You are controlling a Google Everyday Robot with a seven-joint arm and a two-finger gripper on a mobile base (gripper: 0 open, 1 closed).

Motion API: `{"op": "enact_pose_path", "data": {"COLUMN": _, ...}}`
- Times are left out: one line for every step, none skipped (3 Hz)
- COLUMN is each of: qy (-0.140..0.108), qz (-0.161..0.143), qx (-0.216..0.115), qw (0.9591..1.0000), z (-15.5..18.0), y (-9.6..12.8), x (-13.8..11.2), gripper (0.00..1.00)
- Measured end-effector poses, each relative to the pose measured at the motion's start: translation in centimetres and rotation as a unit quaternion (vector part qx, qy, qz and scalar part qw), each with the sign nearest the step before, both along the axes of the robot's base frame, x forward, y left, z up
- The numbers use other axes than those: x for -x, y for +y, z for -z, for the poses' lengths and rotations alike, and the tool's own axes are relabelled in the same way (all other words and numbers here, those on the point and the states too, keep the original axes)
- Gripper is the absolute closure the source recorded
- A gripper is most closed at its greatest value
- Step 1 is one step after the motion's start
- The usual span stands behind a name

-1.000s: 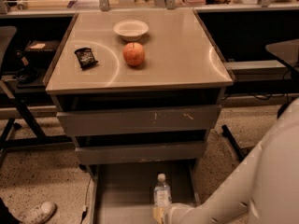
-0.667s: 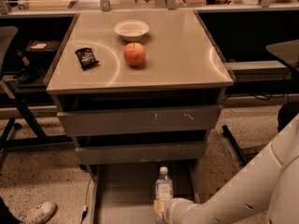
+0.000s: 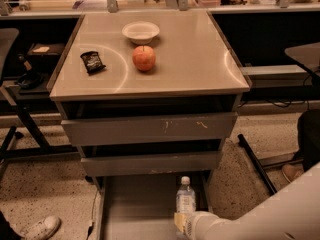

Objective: Pick blue plastic bottle from bottom drawer and place on counter

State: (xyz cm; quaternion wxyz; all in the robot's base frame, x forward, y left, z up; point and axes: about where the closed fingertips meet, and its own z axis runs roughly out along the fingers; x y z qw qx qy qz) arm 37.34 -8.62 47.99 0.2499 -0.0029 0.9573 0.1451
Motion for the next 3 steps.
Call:
{"op": "enact_pose_path", "data": {"qy": -0.026, "qz": 0.025, "qx": 0.004, "qw": 0.9994, "z": -3.9, "y": -2.4, "x": -0.8, "gripper": 1.0}}
{"op": "enact_pose_path", "data": {"qy": -0.062, "qz": 0.048, "qx": 0.011, "qw": 0.9969, "z": -9.2, "y": -5.0, "x": -1.8, "gripper": 1.0}}
{"op": "enact_pose_path", "data": {"qy": -0.093, "qz": 0.047, "qx": 0.011, "qw": 0.9945, "z": -12.0, "y": -5.2, "x": -2.4, "gripper": 1.0}}
